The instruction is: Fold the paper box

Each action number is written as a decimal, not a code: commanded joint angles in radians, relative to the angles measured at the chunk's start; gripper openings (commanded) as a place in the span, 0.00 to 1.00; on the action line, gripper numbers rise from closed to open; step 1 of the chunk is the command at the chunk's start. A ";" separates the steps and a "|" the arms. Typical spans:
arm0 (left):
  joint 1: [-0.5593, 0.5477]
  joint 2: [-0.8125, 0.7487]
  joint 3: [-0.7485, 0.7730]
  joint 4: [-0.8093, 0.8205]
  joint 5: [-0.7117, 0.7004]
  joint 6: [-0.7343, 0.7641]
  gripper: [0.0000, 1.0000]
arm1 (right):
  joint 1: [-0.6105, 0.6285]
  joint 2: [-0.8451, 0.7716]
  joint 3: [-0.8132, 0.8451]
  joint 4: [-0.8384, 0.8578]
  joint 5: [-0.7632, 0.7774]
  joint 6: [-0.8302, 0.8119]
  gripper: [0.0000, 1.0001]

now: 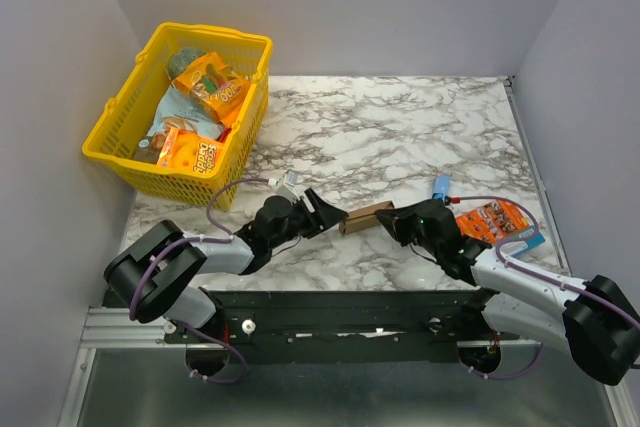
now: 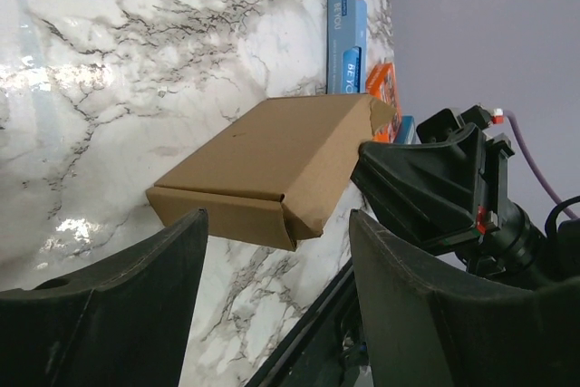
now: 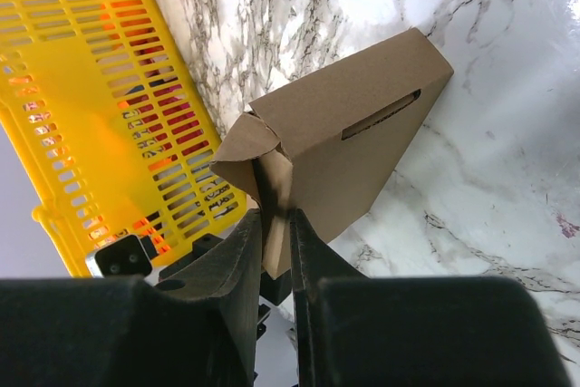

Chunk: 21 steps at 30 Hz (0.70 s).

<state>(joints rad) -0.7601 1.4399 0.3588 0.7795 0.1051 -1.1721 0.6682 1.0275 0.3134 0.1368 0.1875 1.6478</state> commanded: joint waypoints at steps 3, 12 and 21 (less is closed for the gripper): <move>0.008 0.030 -0.004 0.050 -0.032 -0.024 0.70 | -0.001 0.031 -0.030 -0.175 0.010 -0.043 0.24; 0.010 0.142 -0.009 0.130 0.041 -0.072 0.45 | -0.001 0.029 -0.031 -0.175 0.010 -0.039 0.24; 0.008 0.137 -0.011 0.055 0.058 -0.011 0.37 | -0.001 0.034 -0.027 -0.177 0.015 -0.036 0.24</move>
<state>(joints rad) -0.7471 1.5726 0.3515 0.9630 0.1295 -1.2541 0.6662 1.0275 0.3134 0.1360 0.1886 1.6482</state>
